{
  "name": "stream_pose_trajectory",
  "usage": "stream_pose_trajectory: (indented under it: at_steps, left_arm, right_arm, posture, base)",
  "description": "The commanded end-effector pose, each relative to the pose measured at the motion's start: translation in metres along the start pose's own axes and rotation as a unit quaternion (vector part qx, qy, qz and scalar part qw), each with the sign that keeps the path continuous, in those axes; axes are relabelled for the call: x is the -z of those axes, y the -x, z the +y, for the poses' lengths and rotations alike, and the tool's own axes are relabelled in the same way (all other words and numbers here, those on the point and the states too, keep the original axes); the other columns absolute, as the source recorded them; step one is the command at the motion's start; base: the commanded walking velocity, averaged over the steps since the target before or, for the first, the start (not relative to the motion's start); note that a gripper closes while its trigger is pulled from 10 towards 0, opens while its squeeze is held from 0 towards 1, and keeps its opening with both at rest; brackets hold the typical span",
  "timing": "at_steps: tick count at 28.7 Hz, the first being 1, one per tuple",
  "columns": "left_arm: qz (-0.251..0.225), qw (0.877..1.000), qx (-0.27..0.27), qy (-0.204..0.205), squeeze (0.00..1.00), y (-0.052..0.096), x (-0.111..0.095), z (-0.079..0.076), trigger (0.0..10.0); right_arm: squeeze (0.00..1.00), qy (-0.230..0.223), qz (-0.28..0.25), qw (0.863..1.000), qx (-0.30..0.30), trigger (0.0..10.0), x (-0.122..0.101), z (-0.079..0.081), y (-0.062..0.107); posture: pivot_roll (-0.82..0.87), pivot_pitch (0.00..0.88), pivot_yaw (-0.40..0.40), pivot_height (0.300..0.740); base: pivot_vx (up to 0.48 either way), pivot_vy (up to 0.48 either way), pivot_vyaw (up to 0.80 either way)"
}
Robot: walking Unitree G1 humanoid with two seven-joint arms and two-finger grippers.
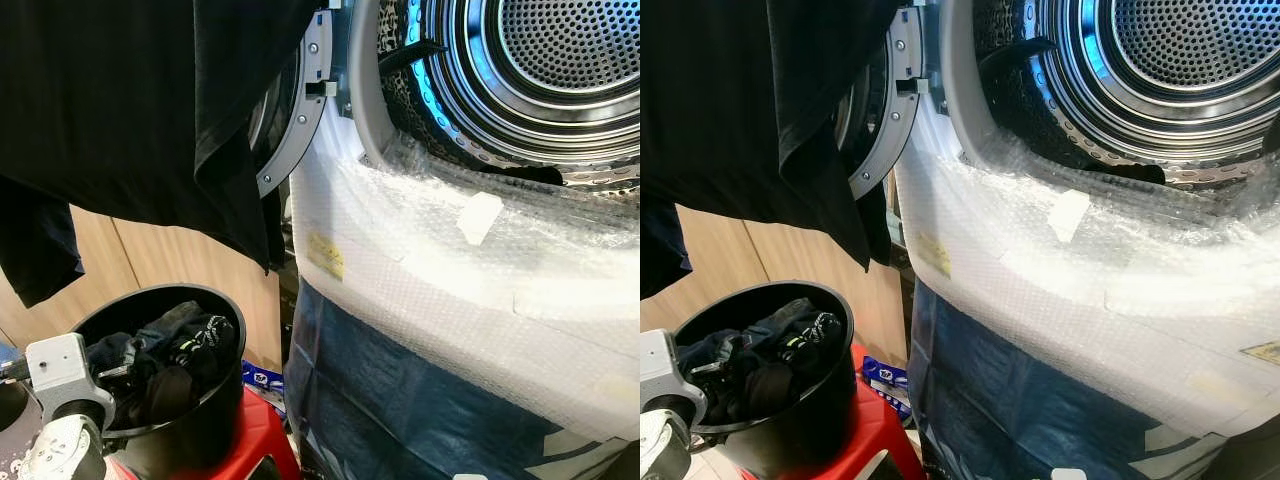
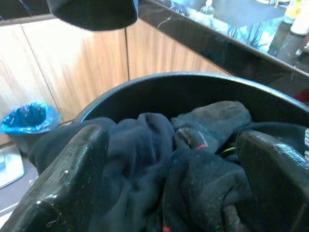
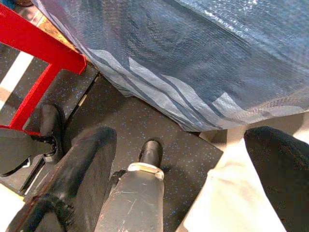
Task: Clothes washing
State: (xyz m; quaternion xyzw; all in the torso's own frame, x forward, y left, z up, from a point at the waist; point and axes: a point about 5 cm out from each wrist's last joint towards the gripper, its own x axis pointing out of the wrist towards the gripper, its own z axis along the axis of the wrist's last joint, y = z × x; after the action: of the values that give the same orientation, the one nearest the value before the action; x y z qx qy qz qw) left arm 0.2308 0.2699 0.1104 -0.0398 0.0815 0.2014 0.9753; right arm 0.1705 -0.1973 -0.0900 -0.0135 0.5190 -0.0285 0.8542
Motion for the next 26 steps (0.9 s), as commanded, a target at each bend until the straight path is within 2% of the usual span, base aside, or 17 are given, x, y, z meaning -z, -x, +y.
stream_pose_trajectory:
  at_steps: [1, 9, 13, 26]
  left_arm:
    - [0.007, 1.000, -0.005, 0.001, 0.00, 0.001, 0.000, 0.002, 10.0]
    - [0.019, 0.999, -0.012, 0.030, 0.00, -0.002, 0.001, 0.001, 10.0]
    - [0.004, 1.000, 0.009, 0.004, 0.00, -0.003, -0.005, -0.007, 10.0]
    - [0.002, 0.999, 0.045, 0.005, 0.00, -0.003, -0.003, -0.023, 10.0]
  right_arm:
    - [0.00, -0.002, -0.003, 1.000, -0.001, 10.0, -0.002, 0.000, 0.000]
    - [0.00, -0.004, -0.003, 1.000, -0.006, 10.0, 0.000, 0.003, 0.000]
    - [0.00, -0.004, -0.004, 1.000, -0.007, 10.0, 0.000, 0.004, 0.000]
    - [0.00, 0.005, -0.006, 1.000, -0.010, 10.0, -0.001, 0.007, 0.000]
  posture:
    - [0.15, 0.009, 0.021, 0.740]
    - [0.14, 0.008, 0.023, 0.740]
    - [0.14, 0.006, 0.022, 0.740]
    - [0.14, 0.006, 0.016, 0.740]
  base:
    - [0.000, 0.000, 0.00]
    - [0.000, 0.000, 0.00]
    - [0.000, 0.000, 0.00]
    - [0.000, 0.000, 0.00]
